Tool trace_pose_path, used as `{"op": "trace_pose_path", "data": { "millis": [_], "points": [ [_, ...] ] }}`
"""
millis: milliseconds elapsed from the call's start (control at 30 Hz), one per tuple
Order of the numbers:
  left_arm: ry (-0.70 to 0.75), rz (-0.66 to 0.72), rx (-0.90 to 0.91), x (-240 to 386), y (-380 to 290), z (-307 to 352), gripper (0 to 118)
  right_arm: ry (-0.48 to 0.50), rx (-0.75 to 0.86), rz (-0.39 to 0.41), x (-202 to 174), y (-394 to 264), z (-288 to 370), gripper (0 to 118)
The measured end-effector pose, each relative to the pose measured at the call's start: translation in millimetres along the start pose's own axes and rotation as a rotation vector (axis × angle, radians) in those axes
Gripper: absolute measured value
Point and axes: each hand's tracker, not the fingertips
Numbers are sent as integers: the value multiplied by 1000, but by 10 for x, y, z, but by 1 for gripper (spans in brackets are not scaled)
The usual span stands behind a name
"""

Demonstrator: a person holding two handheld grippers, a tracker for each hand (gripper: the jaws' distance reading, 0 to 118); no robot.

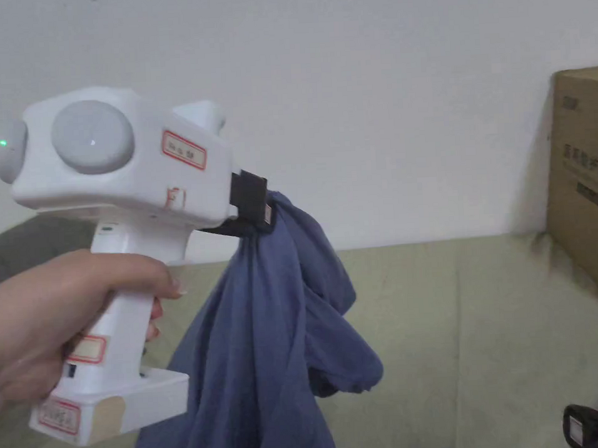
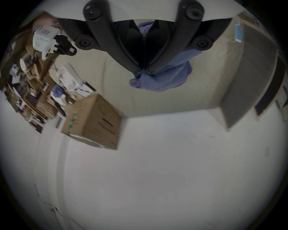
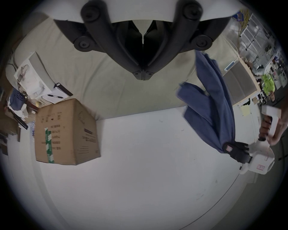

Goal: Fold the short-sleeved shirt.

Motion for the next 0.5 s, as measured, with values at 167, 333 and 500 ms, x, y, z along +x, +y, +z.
{"op": "trace_pose_path", "data": {
  "millis": [167, 333, 500],
  "points": [
    [-28, -15, -301, 487, -683, -1663, 0, -74, -40, -37, 341, -163, 0, 0],
    [-62, 26, -609, 695, -1667, -3067, 0, -105, -101, -80, 578, -328, -89, 0],
    [-99, 170, -801, 654, -2273, -3571, 108, -129, -140, -80, 690, -474, -174, 0]
  ]
}}
